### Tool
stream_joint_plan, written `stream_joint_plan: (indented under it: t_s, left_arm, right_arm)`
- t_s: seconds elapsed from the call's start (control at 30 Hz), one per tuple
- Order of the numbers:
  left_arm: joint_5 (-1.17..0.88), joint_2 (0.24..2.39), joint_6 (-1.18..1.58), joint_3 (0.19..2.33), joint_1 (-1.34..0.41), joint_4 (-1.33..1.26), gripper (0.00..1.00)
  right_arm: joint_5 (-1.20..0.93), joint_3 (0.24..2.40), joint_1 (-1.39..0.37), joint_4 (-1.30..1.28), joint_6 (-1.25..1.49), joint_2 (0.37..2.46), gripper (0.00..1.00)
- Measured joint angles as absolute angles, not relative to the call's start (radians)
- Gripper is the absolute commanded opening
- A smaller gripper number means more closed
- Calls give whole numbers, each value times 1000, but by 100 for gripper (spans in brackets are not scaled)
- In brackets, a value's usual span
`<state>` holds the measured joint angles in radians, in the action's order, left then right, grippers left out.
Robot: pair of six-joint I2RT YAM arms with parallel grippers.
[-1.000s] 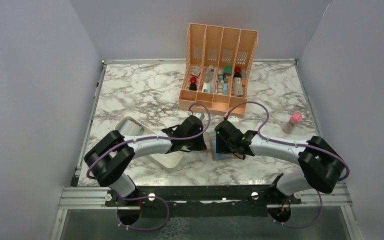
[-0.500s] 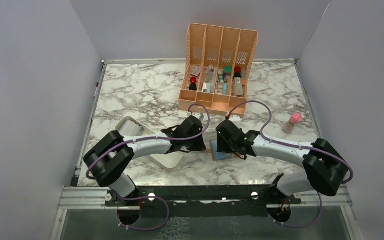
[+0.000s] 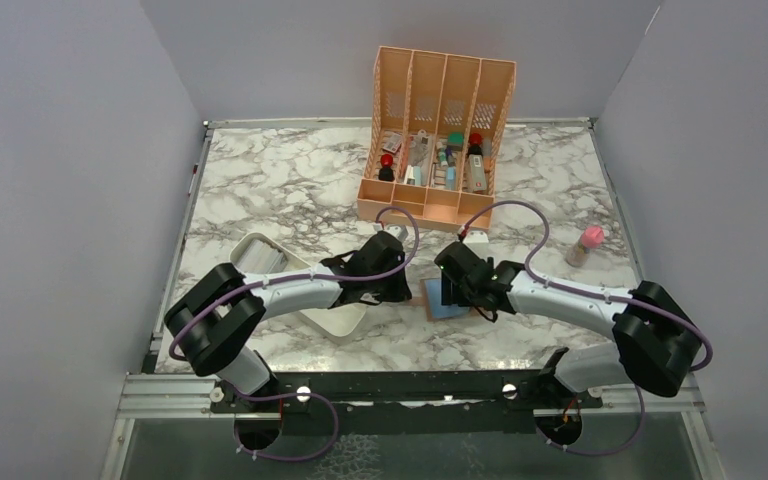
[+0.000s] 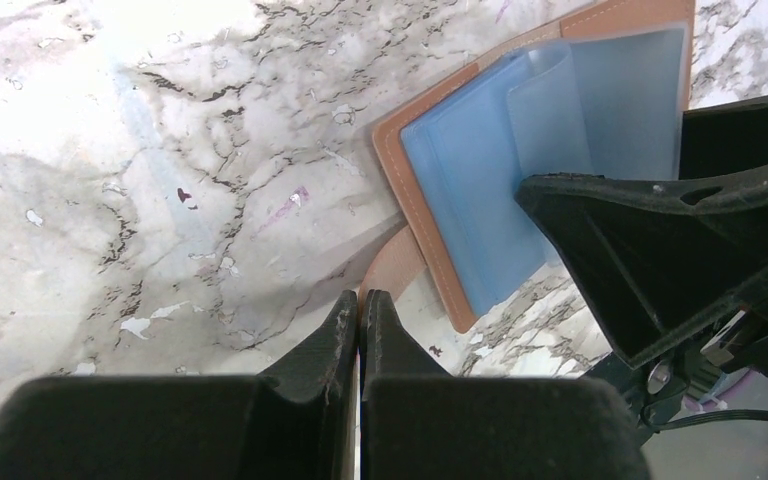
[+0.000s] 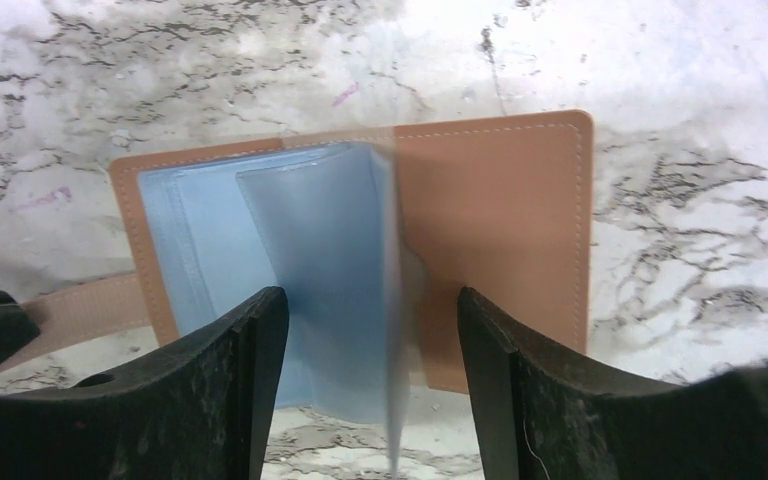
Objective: Put the credit cards into the card holder
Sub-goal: Turn over the card slot in the card holder.
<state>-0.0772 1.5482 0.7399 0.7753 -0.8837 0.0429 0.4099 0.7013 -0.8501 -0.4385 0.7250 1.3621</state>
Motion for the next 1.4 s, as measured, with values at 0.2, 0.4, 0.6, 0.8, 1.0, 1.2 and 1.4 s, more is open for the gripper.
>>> stream_joint_plan:
  t_s: [0.2,0.4,0.6,0.8,1.0,1.2,1.4]
  left_arm:
    - [-77,1539,740,775,-884,43,0]
    - [-77,1539,740,770,-884,44,0]
    - [-77,1539,740,770,-884,44,0]
    - [-77,1539,740,770,-884,43,0]
    - [-66,1539,735,770,-884,48,0]
    - [-51,1539,718,770,-875,56,0]
    - [-50,1539,704,772,-857,81,0]
  right_arm:
    - [460,720,-850,-498,725,1347,70]
    - [513,749,-850,-552,724,1348,73]
    - [551,788,-850,-584,722,1375,72]
    - [570,798,-850,-607,715,1391,67]
    - [587,797,-850,-616,716,1388,62]
    - [595,778,-850,-617,756,1388,51]
    - [594,777,-850,-606,788,1390,36]
